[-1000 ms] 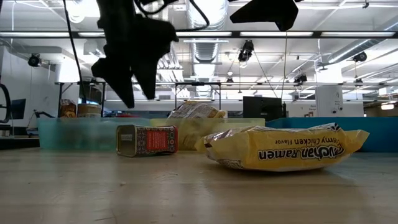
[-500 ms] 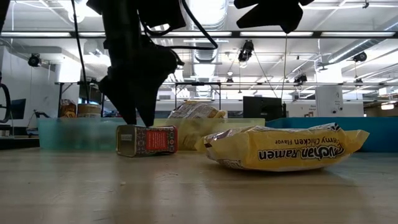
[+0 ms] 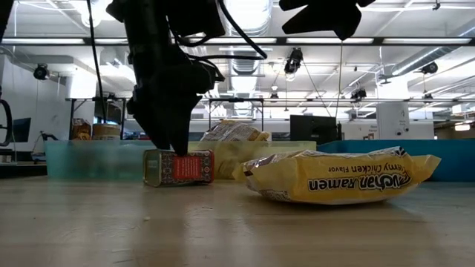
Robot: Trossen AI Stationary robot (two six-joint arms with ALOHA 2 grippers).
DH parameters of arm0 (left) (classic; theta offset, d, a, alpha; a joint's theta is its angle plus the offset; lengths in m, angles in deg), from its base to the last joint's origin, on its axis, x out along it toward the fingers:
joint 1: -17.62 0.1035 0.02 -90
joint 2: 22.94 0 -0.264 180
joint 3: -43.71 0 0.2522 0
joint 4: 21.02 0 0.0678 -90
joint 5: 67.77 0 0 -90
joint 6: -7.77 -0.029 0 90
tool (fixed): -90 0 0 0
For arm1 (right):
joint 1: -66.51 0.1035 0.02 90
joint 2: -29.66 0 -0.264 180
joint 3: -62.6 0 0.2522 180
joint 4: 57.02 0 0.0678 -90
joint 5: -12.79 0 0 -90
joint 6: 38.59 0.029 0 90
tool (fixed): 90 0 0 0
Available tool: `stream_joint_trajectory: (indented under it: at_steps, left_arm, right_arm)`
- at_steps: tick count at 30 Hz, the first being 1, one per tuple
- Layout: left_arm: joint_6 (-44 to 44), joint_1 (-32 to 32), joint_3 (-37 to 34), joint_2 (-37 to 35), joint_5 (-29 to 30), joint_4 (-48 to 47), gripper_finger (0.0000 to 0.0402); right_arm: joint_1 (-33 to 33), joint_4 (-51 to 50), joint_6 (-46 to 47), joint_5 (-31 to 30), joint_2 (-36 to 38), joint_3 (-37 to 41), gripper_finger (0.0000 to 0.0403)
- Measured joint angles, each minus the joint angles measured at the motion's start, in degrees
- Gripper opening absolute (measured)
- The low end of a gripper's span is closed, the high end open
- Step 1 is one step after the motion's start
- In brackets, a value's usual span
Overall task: Pick & Place Food Item
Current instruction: Put the red seasoning can into the green bin
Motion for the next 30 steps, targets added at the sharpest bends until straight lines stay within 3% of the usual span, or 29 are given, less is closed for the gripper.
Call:
stream_joint_trajectory:
  at_steps: [15, 30]
  left_arm:
    - [-8.03, 0.74, -0.06, 0.25, -3.35, 0.25, 0.0318]
    - [-13.39, -0.1, -0.08, 0.27, -11.14, -2.68, 0.0318]
  right_arm:
    - [0.0, 0.11, 0.56, 0.33, 0.0, 0.0, 0.0231]
    - [0.0, 0.09, 1.07, 0.48, 0.0, 0.0, 0.0231]
